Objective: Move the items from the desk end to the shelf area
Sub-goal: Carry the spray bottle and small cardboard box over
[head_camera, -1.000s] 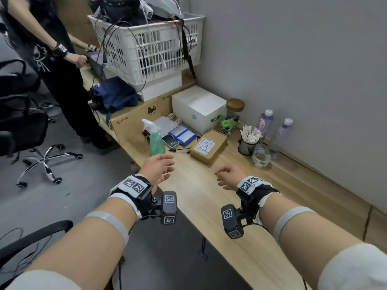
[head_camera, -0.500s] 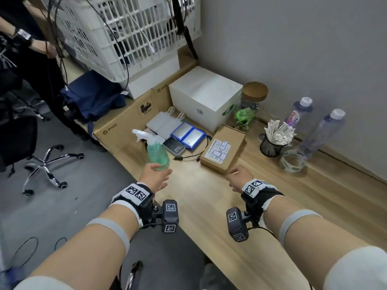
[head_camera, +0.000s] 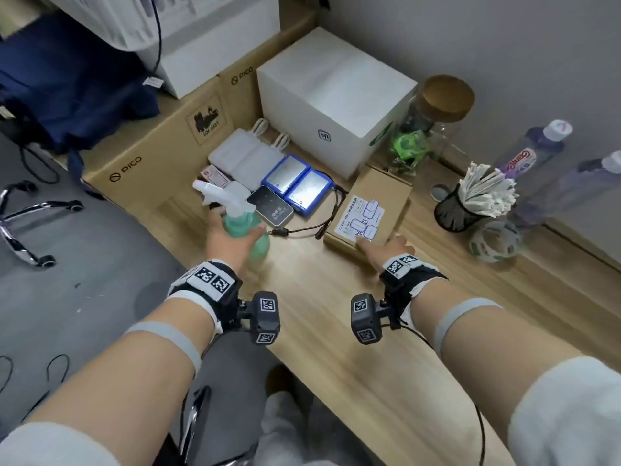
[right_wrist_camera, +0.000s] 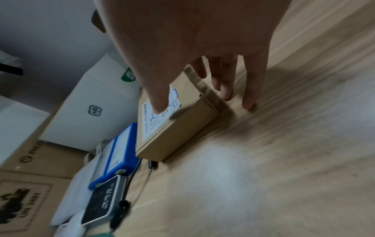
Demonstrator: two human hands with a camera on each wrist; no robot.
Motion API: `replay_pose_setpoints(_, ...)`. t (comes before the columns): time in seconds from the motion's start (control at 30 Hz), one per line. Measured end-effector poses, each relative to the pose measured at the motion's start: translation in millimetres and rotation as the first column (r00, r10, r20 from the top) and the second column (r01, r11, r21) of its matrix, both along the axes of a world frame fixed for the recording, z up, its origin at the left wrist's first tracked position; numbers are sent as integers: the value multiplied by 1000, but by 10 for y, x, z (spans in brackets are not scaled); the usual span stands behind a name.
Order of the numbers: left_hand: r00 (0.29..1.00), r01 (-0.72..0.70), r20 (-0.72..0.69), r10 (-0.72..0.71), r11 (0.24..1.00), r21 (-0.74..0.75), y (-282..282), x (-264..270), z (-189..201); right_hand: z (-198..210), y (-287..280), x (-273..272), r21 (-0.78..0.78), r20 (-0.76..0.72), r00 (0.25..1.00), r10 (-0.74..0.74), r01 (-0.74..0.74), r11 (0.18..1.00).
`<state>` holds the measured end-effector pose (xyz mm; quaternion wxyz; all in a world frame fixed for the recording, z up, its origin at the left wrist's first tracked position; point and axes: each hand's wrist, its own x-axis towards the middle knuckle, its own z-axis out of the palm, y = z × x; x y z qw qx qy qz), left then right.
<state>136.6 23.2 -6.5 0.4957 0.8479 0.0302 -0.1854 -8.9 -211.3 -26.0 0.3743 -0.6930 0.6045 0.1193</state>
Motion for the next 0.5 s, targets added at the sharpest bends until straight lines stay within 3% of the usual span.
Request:
replay_pose_setpoints(0.2, 990, 141, -15, -141, 990, 19, -14, -143, -133, -96, -46, 43, 0, -56, 998, 13, -13, 1000)
replay_pose_setpoints(0.5, 928, 362, -82, -363, 932, -26, -181, -678, -143, -69, 187, -629, 59, 1, 989, 148, -148, 987)
